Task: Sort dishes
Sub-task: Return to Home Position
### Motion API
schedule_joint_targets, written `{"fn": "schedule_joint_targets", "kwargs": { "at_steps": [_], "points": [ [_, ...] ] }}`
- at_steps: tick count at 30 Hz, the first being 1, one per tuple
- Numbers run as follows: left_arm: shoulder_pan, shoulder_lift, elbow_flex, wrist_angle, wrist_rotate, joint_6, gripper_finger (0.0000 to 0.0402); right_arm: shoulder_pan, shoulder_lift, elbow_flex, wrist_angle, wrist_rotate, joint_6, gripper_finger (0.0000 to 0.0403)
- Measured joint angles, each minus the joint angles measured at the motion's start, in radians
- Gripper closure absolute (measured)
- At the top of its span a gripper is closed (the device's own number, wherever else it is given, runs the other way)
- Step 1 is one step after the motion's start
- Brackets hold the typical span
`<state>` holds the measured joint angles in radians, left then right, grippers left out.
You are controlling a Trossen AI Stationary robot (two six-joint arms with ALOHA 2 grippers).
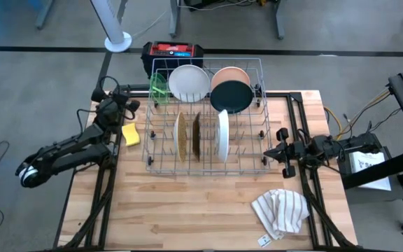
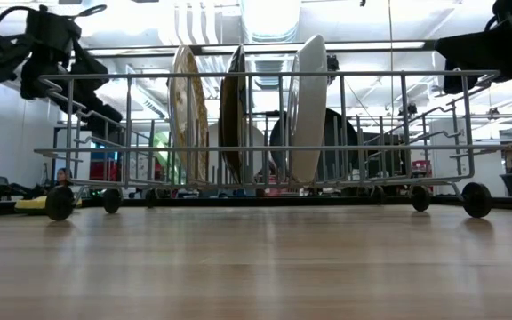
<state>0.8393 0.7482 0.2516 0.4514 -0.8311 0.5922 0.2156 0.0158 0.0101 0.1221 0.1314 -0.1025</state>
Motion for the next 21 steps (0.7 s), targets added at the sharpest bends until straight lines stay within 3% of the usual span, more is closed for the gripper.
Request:
{"fn": "schedule_joint_targets", "kwargs": {
  "at_steps": [21],
  "points": [
    [0.001,0.011,0.0,0.005,-0.023,-0.007,0.0401,0.0,0.0,0.0,-0.008,0.0,-0.003,0.0403]
  ]
}}
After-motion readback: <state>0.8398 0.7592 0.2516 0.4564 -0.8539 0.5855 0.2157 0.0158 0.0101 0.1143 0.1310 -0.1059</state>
